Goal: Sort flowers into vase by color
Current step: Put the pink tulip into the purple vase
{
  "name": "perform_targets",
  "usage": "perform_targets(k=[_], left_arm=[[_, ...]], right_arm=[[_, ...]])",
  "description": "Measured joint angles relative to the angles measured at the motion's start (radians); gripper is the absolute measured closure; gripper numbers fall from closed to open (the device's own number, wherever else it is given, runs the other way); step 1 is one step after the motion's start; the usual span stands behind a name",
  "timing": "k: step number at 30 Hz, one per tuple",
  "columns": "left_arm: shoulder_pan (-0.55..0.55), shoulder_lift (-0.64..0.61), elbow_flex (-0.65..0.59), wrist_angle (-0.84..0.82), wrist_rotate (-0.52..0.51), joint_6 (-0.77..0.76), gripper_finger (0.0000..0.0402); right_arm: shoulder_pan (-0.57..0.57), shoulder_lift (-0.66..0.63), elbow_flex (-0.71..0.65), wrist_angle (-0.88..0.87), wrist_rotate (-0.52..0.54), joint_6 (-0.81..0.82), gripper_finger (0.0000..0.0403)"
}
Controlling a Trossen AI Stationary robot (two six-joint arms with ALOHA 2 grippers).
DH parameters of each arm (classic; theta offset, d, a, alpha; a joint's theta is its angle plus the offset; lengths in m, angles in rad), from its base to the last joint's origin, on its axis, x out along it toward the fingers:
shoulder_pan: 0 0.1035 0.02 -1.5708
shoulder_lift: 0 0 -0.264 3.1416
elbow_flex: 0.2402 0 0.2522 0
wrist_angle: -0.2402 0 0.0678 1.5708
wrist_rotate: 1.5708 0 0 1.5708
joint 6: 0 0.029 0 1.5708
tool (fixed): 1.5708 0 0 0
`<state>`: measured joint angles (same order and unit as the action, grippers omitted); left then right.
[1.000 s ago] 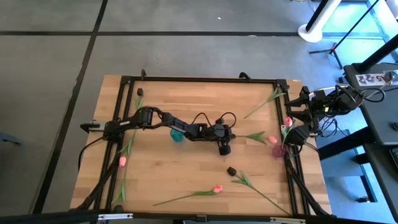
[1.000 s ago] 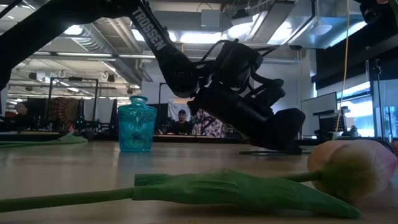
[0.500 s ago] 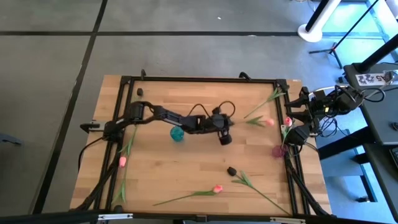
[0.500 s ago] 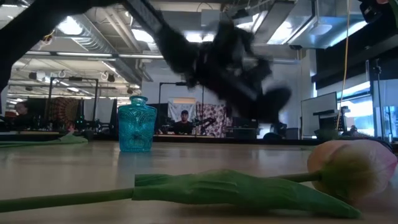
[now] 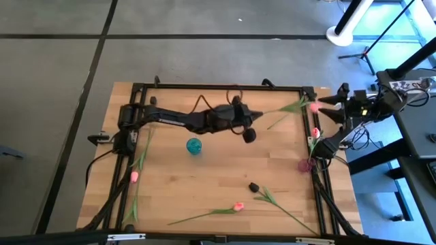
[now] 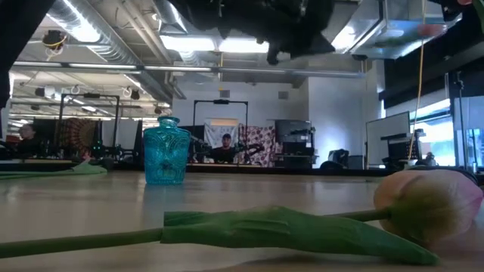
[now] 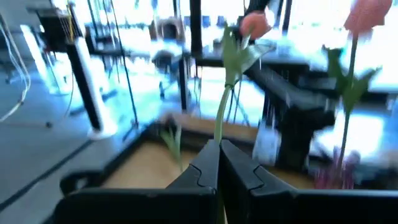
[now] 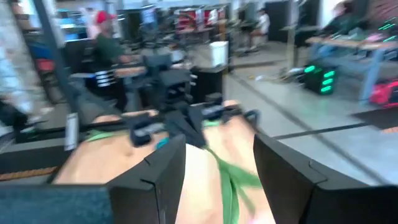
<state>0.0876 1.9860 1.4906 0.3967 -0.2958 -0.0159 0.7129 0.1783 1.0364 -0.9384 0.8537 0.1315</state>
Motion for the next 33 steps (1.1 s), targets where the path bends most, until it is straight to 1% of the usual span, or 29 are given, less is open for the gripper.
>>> perform_targets(k=[3,5,8,11,14,20,24,27,30,33], left_arm=[[0.014,-0.012,0.000,0.140,0.033,-0.005,0.0401],[0.022,-0.012,0.000,0.214,0.047,-0.005,0.0401],[0.032,-0.010,0.000,0.272,0.054,-0.005,0.0401],[0.038,-0.010,0.000,0.300,0.068,-0.008,0.0401],[0.037,-0.010,0.000,0.299,0.078,-0.009,0.0401],[0.032,-0.010,0.000,0.291,0.088,-0.017,0.0401],[0.021,-0.010,0.000,0.351,0.177,-0.035,0.0401],[0.000,-0.010,0.001,0.365,0.191,-0.034,0.0401],[-0.018,-0.009,0.001,0.370,0.204,-0.026,0.0401],[-0.032,-0.009,0.001,0.386,0.209,-0.007,0.0401]], right_arm=[[0.000,0.000,0.000,0.001,0.064,-0.028,0.0203],[0.000,0.000,0.000,0.002,0.076,-0.028,0.0199],[0.000,0.000,0.000,0.021,0.078,-0.027,0.0199],[0.000,0.000,0.000,0.051,0.078,-0.032,0.0199],[0.000,0.000,0.000,0.065,0.078,-0.043,0.0199],[0.000,0.000,0.000,0.152,0.052,-0.090,0.0199],[0.000,0.000,-0.032,0.179,0.070,-0.086,0.0199],[0.000,0.000,-0.093,0.270,0.070,-0.086,0.0199],[0.000,0.001,-0.178,0.408,0.071,-0.108,0.0199],[0.000,0.012,-0.279,0.618,0.070,-0.195,0.0199]])
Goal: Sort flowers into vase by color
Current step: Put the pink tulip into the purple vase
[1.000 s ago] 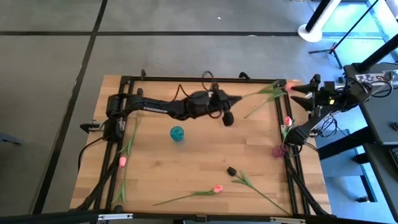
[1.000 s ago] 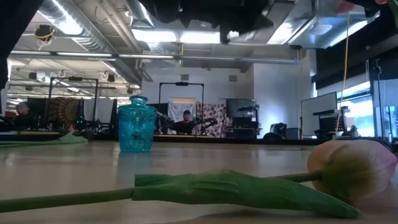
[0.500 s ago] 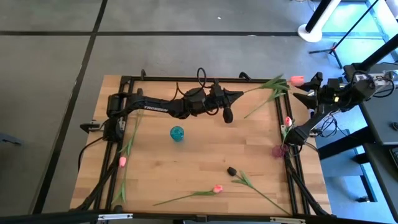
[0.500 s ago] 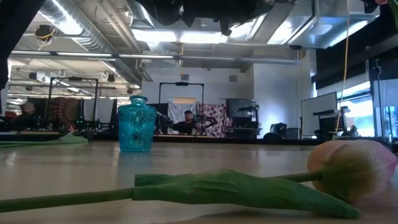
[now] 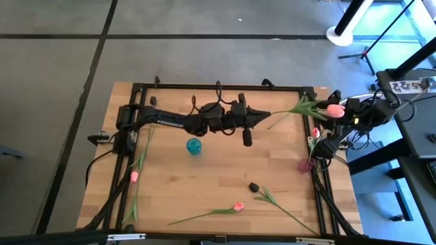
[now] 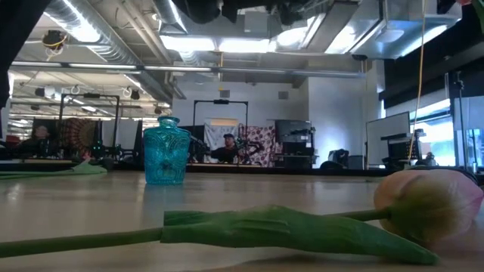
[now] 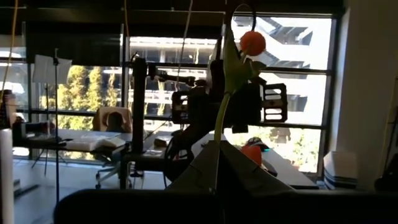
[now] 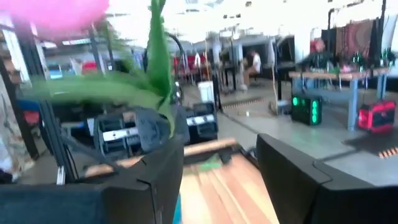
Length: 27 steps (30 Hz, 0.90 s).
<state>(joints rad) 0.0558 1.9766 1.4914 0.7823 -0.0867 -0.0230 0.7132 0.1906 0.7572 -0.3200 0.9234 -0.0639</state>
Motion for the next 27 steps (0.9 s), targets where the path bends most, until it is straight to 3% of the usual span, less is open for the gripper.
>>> perform_targets(k=[7,13,21,27], left_arm=[[-0.005,0.000,0.000,0.000,0.000,0.005,0.0401],[-0.005,0.000,0.000,-0.001,0.000,0.007,0.0401],[-0.011,0.000,0.000,-0.001,0.005,0.010,0.0401],[-0.013,0.000,0.000,0.004,0.023,0.010,0.0401]], right_arm=[[0.000,0.072,-0.151,0.448,-0.056,-0.236,0.0199],[0.000,0.184,-0.162,0.602,-0.068,-0.302,0.0199],[-0.011,0.293,-0.162,0.827,0.080,-0.338,0.0202],[-0.098,0.305,-0.162,0.844,0.075,-0.286,0.0248]])
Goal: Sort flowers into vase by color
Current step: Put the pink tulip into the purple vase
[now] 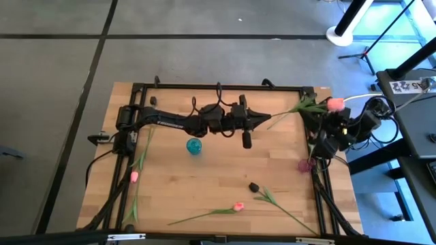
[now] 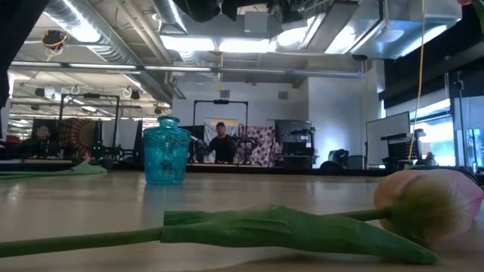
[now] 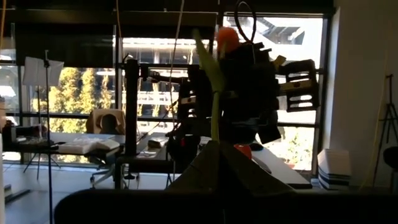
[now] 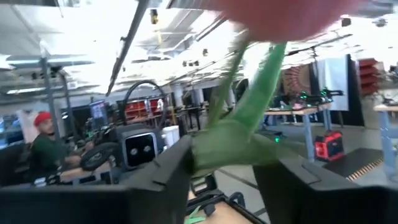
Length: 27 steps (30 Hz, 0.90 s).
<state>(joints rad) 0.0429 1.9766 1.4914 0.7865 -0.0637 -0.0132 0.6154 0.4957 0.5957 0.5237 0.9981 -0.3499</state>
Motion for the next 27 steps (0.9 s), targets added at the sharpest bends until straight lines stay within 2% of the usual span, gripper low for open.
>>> perform_targets(k=[5,9,13,21,27], left_arm=[[-0.007,0.000,0.000,-0.001,0.022,0.015,0.0401],[-0.010,0.000,0.000,-0.020,0.036,0.023,0.0400],[-0.011,0.000,0.002,-0.065,0.053,0.024,0.0374],[-0.023,-0.022,0.002,-0.226,0.057,0.053,0.0284],[-0.086,-0.077,0.002,-0.455,-0.012,0.104,0.0262]], right_arm=[[-0.071,0.018,0.000,-0.002,-0.077,0.011,0.0316],[-0.095,0.025,0.000,-0.008,-0.156,0.013,0.0385],[-0.094,0.026,0.000,-0.012,-0.149,0.013,0.0383],[-0.093,0.015,0.000,-0.041,-0.127,0.005,0.0392],[-0.092,-0.027,0.042,-0.216,-0.177,0.066,0.0395]])
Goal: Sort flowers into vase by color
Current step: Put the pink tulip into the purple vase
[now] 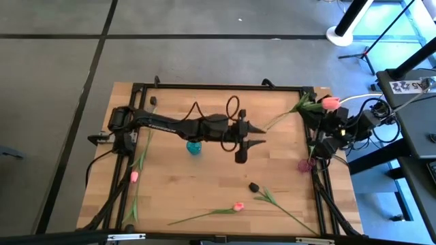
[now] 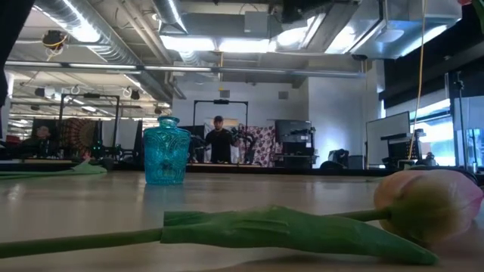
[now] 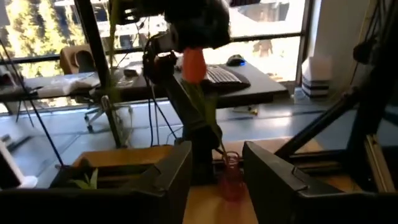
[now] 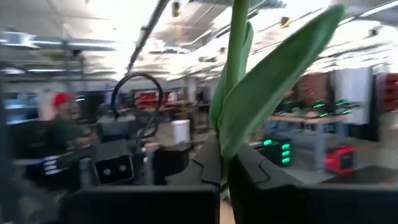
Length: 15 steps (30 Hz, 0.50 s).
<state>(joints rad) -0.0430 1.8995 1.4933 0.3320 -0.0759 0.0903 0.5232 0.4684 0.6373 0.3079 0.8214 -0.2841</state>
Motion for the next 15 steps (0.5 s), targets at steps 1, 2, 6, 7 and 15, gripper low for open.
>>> perform_targets(k=[1,2,6,7,15], left_arm=[[-0.015,-0.002,0.000,-0.012,-0.020,0.009,0.0262],[-0.031,-0.007,0.000,-0.033,-0.042,0.017,0.0263],[-0.100,-0.010,0.000,-0.072,-0.108,0.022,0.0273],[-0.118,-0.010,0.000,-0.072,-0.123,0.019,0.0275],[-0.210,-0.009,0.000,-0.073,-0.150,0.019,0.0291]], right_arm=[[0.000,-0.004,0.022,-0.043,-0.030,0.031,0.0394],[0.000,-0.009,0.045,-0.098,-0.061,0.066,0.0394],[0.000,-0.011,0.181,-0.388,-0.236,0.241,0.0398],[0.000,-0.006,0.220,-0.475,-0.274,0.281,0.0398],[0.000,0.053,0.502,-0.858,-0.660,0.487,0.0399]])
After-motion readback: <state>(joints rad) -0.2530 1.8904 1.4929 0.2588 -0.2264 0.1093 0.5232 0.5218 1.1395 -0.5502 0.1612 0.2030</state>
